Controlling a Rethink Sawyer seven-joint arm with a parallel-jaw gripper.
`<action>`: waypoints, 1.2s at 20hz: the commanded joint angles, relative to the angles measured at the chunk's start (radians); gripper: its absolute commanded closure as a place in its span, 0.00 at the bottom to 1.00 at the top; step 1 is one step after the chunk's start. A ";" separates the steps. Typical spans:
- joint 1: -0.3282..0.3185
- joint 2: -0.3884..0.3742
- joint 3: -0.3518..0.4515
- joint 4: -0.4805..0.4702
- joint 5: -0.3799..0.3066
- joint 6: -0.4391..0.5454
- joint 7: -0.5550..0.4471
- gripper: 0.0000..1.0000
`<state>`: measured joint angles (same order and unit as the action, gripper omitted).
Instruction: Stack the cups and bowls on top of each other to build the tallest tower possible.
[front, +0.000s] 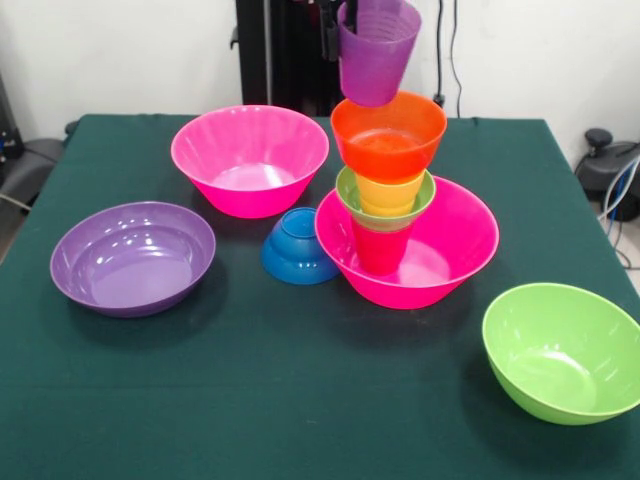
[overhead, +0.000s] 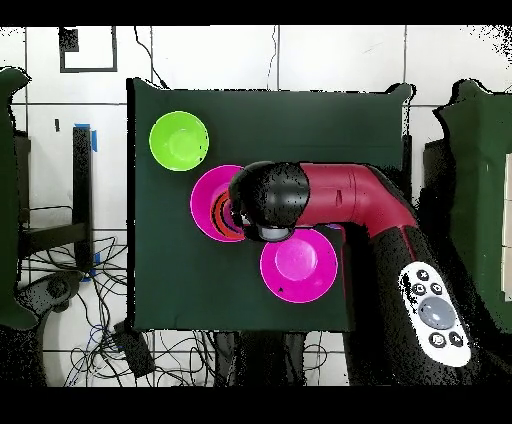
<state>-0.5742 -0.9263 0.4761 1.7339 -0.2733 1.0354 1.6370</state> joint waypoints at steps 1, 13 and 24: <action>0.045 0.017 -0.058 -0.013 0.029 -0.025 0.196 1.00; 0.046 0.084 -0.113 0.023 0.001 -0.168 0.181 1.00; 0.072 0.031 -0.134 0.047 0.094 -0.070 0.176 1.00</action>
<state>-0.5408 -0.8885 0.3697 1.7365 -0.2217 0.9325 1.6370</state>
